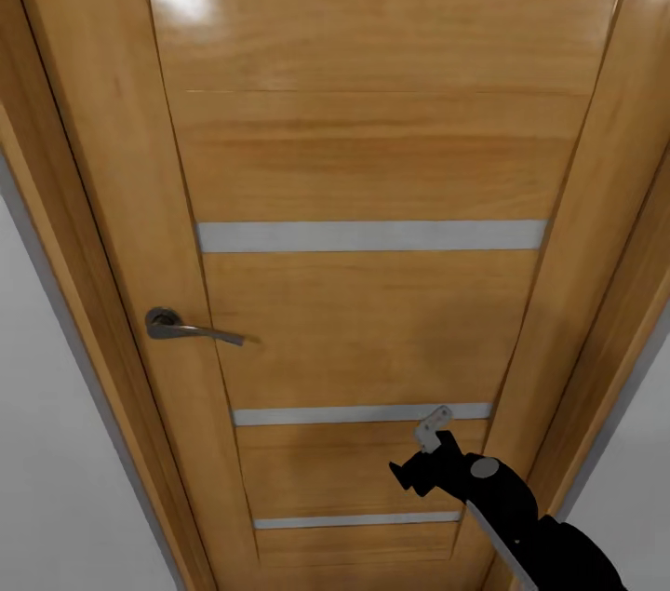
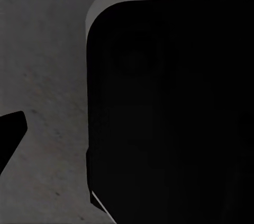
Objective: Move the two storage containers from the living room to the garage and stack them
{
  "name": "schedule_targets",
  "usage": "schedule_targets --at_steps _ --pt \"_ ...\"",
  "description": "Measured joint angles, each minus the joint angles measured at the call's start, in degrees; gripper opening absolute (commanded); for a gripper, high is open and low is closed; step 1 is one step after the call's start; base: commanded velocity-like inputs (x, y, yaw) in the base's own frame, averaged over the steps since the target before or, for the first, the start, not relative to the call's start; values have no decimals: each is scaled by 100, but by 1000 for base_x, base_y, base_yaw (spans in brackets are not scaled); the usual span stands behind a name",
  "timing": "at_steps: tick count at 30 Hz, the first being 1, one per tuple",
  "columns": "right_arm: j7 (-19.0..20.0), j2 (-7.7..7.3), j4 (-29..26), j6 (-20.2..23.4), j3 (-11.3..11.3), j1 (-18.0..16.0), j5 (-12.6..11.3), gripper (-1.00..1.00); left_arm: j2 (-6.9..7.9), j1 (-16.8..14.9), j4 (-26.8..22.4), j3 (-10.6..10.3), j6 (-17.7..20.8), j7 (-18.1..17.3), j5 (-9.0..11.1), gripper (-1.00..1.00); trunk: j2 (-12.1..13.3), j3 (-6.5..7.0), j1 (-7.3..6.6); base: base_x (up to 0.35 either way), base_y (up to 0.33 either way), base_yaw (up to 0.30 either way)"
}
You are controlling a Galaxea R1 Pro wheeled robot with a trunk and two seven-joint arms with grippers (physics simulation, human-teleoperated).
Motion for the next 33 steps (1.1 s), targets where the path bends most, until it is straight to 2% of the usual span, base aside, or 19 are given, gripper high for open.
schedule_targets --at_steps 8,9,11,16,18,19,22,28,31,33 --pt "-411 26 -9 11 2 -12 -5 100 0 0 -1 0 0 0 0 100 0 0 0 0 0 0" --pt "-491 110 -10 11 7 -12 -8 100 0 0 -1 -1 0 0 1 100 0 0 0 0 0 0" --pt "-512 181 -13 18 9 -12 13 100 0 0 -1 -2 0 0 0 100 0 0 0 0 0 0" --pt "-562 522 -207 279 12 -25 68 100 0 0 -1 -3 0 0 1 100 0 0 0 0 0 0" --pt "-588 626 -257 420 11 -156 83 100 0 0 -1 -3 0 0 0 100 0 0 0 0 0 0" --pt "-589 668 -268 572 11 -264 8 100 0 0 -3 -4 0 0 -1 100 0 -1 0 0 0 0" --pt "-590 704 -287 888 13 -399 -99 100 0 0 -2 -7 0 0 -3 100 0 -2 0 0 0 0" --pt "-603 773 -288 1179 18 -528 -78 100 0 0 -2 -7 0 0 -3 100 0 -1 0 0 0 0" --pt "-641 842 -273 1498 21 -657 -92 100 0 0 -2 -8 0 -1 1 100 0 -1 0 0 0 0" --pt "-739 909 -263 1523 19 -665 -68 100 0 0 -2 -8 0 -1 -1 100 0 -1 0 0 0 0"
